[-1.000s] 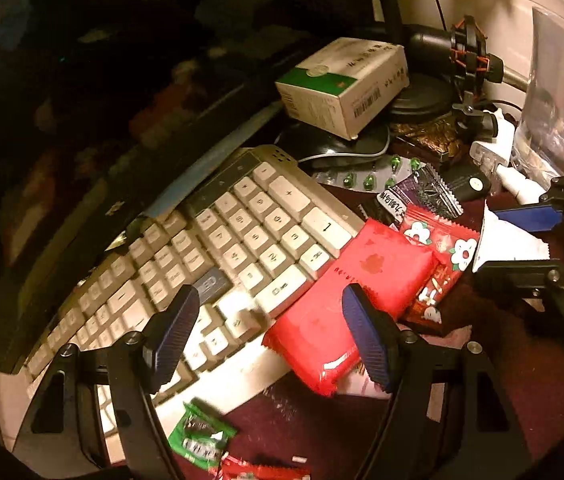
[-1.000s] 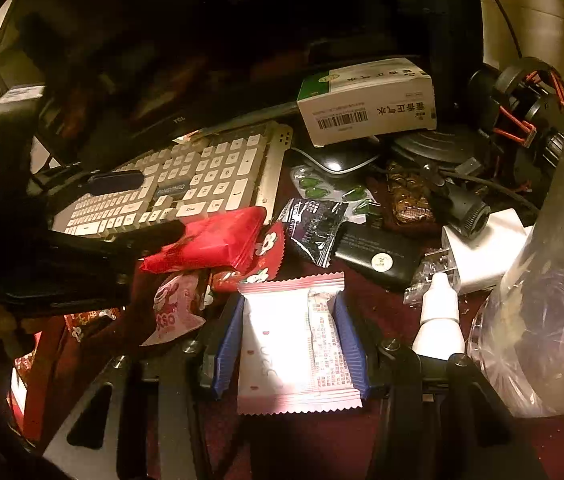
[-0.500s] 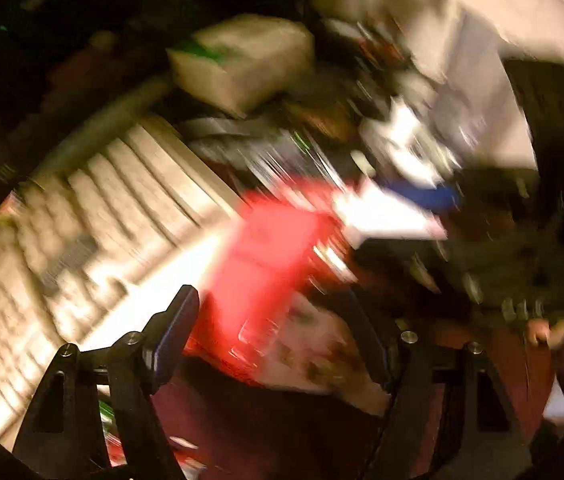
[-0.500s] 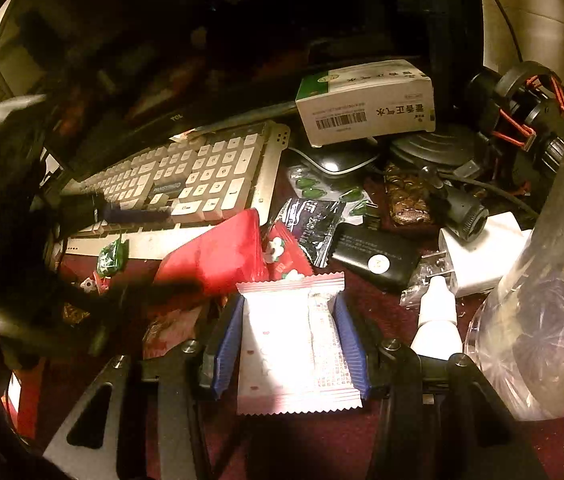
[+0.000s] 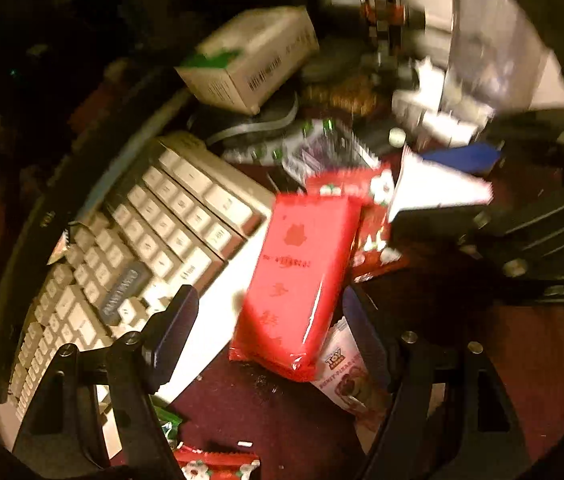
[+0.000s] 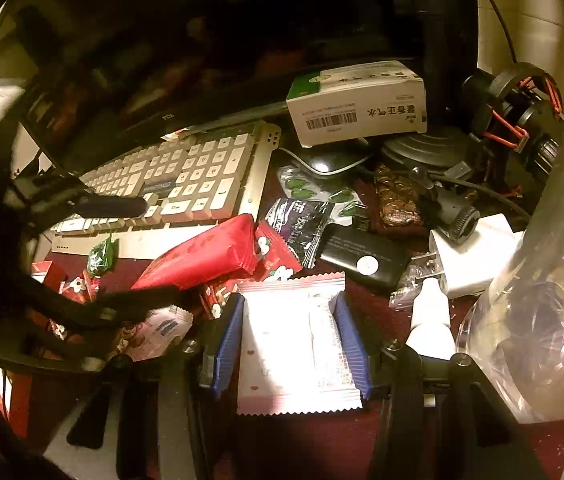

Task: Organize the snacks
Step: 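Grasp the long red bar with the left gripper while the right holds the white wrapper, then carry the red bar into the white tray and open the left gripper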

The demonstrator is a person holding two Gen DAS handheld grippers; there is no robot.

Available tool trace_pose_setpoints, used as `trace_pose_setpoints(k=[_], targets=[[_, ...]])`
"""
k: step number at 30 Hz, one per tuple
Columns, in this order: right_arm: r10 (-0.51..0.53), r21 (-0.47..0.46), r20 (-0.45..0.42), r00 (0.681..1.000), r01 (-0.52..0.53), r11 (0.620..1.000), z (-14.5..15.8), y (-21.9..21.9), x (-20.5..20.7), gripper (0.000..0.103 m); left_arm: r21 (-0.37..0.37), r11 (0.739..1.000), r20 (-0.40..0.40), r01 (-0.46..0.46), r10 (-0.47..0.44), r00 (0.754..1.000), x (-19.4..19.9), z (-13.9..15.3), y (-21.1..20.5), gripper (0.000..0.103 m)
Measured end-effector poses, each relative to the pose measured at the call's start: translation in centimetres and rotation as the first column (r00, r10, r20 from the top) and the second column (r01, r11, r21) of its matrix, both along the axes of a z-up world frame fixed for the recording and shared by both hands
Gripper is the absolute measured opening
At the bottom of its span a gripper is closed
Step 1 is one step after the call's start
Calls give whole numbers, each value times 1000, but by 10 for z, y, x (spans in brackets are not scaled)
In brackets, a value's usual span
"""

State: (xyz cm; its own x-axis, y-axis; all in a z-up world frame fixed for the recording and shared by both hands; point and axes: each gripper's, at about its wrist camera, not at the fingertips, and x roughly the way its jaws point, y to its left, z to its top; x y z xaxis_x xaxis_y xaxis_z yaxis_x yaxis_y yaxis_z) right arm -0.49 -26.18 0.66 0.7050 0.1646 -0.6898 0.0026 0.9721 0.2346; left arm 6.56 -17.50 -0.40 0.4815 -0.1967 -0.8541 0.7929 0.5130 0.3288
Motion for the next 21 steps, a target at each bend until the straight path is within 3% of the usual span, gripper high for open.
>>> trace_pose_setpoints(k=[3, 6, 8, 10, 15, 21], targets=[[-1, -2, 0, 1000, 1, 1000, 0, 0, 0, 49, -14, 1000, -3, 11, -11, 1000, 1, -7, -2, 75], [-4, -5, 0, 1000, 4, 1000, 0, 0, 0, 49, -56, 998, -58, -9, 6, 998, 9, -10, 1, 73], [-8, -12, -2, 1000, 8, 1000, -1, -1, 0, 49, -102, 995, -108, -17, 6, 994, 12, -12, 4, 54], [-8, -13, -1, 1000, 8, 1000, -1, -1, 0, 49, -117, 993, -113, -22, 9, 994, 11, -11, 6, 42], [-1, -3, -4, 1000, 1, 1000, -2, 0, 1, 48, -137, 989, -117, -63, 47, 992, 2, -9, 16, 40], [22, -8, 1, 1000, -22, 1000, -2, 4, -1, 47, -207, 968, -176, -142, 106, 979, -22, -1, 46, 38]])
